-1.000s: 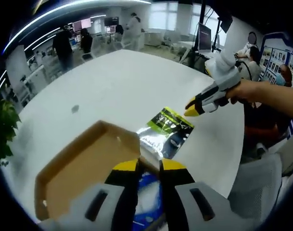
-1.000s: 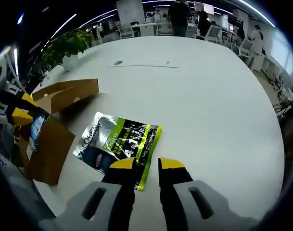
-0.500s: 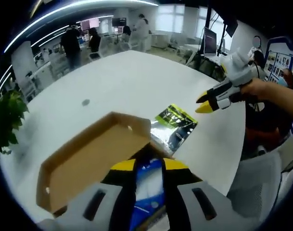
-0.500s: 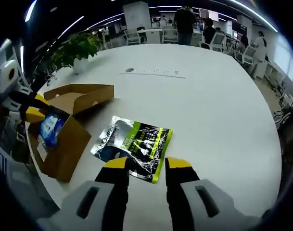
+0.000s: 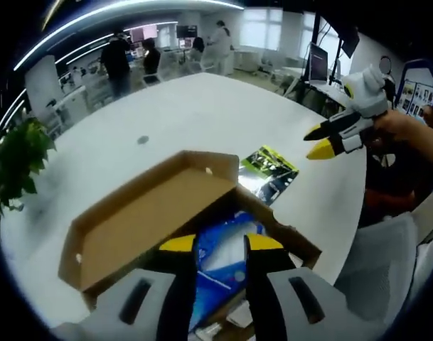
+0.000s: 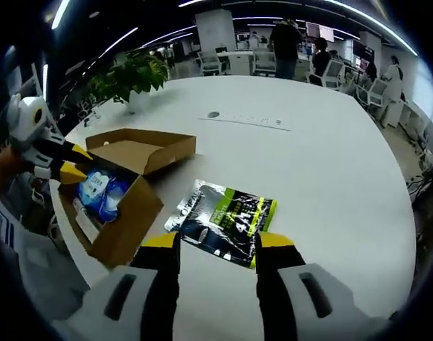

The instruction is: Operate the shoe box by opening the lid, removing the specified soft item, and placing it in the target area until the item is outside and the box remains undamaged.

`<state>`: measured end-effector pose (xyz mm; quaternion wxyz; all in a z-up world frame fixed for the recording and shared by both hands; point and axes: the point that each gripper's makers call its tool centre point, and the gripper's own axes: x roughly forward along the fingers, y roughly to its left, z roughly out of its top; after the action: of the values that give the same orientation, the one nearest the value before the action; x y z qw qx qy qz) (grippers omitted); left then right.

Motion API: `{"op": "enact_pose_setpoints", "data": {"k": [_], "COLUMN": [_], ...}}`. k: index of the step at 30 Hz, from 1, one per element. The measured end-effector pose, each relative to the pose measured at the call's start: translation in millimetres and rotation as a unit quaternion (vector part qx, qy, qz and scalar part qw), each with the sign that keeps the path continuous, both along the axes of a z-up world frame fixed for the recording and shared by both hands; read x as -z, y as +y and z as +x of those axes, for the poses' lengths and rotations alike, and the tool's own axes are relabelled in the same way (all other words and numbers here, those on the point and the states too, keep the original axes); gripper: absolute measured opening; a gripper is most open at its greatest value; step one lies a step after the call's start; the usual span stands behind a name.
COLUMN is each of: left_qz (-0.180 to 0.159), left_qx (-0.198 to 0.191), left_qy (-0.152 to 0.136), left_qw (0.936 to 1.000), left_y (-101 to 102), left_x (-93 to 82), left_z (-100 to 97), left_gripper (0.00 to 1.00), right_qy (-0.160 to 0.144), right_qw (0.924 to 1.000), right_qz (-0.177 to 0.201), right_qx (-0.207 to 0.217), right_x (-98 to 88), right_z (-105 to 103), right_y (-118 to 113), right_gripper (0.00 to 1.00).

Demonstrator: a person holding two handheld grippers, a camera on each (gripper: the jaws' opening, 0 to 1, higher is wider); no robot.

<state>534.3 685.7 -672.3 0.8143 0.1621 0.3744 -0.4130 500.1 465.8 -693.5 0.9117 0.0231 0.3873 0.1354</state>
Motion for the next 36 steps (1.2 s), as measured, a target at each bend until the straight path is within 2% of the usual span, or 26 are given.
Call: {"op": "enact_pose_setpoints", "data": {"k": [16, 24, 36], "left_qz": [0.001, 0.002, 0.0], "left_qx": [-0.048, -0.071, -0.109], "left_qy": [-0.006, -0.007, -0.006], "left_qw": [0.9988, 0.9974, 0.994], "left_y": [56, 82, 117], "left_x": [-1.7, -1.4, 2.3], "left_z": [-4.6, -6.2, -5.3], "left_gripper": [0.31, 0.32, 0.33], "right_qy": [-0.011, -0.01, -0.008], "right_qw": [0.9987, 0.9963, 0.9926], "right_qz": [0.027, 0.027, 0.036], "right_qx": [-0.042, -0.081, -0.115], "right_x": [-16.1, -17.9, -20.1], "right_z": [-3, -3, -1], "right_y": [51, 84, 118], "right_gripper": [0.48, 0.48, 0.47]}}
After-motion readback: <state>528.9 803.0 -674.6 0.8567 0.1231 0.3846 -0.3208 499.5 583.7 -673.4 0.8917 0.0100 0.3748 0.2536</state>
